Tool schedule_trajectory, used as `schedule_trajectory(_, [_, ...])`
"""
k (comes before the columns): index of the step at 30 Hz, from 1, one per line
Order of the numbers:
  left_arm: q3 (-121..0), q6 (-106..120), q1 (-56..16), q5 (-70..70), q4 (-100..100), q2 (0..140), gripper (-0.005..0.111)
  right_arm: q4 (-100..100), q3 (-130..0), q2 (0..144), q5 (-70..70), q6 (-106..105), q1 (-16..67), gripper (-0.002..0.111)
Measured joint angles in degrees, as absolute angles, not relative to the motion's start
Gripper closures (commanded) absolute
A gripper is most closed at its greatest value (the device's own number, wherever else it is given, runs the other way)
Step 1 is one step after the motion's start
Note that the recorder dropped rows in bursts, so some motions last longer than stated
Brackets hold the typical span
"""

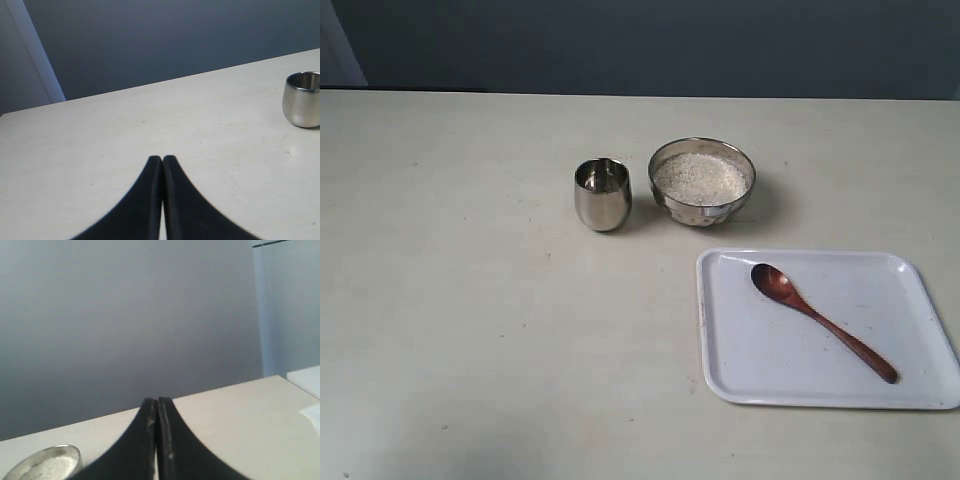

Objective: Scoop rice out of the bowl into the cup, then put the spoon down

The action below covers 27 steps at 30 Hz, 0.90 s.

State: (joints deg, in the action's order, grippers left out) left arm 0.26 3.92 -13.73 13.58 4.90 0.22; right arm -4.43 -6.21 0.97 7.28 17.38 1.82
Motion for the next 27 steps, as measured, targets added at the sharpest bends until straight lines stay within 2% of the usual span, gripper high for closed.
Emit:
schedule_trajectory(7, [0.26,3.92,-13.73,13.58,4.90,0.22,0.106,-3.17,-1.58,0.40,9.53,16.92,-0.23,0.109])
schedule_trajectory(27, [0.26,3.92,-13.73,13.58,4.90,0.22,0.106,0.00,-1.24,0.31,11.76,16.92,-0.27,0.109])
